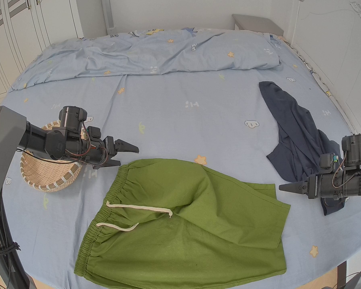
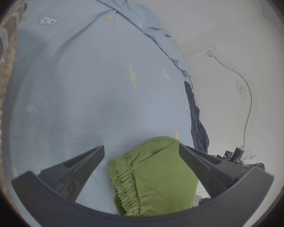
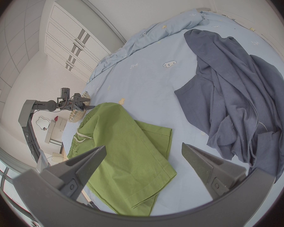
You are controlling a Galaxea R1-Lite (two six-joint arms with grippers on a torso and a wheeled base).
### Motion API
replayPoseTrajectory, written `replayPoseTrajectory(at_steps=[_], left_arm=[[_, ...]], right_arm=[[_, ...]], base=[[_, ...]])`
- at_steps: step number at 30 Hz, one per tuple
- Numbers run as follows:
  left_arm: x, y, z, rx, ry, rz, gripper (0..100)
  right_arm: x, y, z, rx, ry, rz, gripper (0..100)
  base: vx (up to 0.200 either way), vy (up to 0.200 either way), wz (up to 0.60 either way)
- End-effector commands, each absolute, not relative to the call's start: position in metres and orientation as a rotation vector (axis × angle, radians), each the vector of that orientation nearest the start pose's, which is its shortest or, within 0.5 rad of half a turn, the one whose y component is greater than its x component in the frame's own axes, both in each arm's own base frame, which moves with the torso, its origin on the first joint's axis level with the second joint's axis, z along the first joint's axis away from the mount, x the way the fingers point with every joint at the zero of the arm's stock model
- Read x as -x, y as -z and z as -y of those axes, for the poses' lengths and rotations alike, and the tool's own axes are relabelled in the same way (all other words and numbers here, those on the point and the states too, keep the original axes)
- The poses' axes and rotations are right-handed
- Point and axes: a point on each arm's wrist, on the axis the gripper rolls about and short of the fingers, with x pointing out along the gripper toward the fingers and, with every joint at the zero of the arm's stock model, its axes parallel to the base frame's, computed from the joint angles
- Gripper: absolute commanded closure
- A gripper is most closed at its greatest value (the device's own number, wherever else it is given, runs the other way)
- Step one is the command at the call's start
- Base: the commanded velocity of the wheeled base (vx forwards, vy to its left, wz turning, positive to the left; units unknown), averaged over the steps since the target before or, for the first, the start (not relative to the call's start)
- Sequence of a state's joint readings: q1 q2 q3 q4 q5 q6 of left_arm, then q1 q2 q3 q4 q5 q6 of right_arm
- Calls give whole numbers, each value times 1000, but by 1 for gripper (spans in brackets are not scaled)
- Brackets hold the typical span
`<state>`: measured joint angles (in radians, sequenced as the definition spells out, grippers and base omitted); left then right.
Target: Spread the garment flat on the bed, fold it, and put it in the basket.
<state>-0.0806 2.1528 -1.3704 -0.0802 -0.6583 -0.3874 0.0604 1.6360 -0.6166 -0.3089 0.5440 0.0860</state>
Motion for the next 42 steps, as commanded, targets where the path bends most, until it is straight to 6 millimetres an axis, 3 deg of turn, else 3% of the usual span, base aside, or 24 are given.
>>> replayPoseTrajectory(at_steps=[1, 14, 15, 31, 35, 42], left_arm=[[-413, -106, 47, 563, 562, -853, 0], [-412, -100, 54, 560, 571, -877, 0], [-412, -100, 54, 560, 571, -877, 100], [-409, -109, 49, 560, 565, -854, 100], [-401, -121, 46, 556, 567, -827, 100], [-401, -120, 46, 555, 568, -830, 100]], right_arm=[[-250, -124, -27, -255, -548, -728, 0], [-251, -123, -27, -256, -549, -733, 0], [-251, -123, -27, -256, -549, -733, 0], [-251, -122, -24, -262, -537, -736, 0], [-255, -111, -22, -280, -517, -780, 0], [-259, -81, -17, -297, -460, -895, 0]], base=[[0, 0, 0], [0, 0, 0], [0, 0, 0], [0, 0, 0], [0, 0, 0], [0, 0, 0]])
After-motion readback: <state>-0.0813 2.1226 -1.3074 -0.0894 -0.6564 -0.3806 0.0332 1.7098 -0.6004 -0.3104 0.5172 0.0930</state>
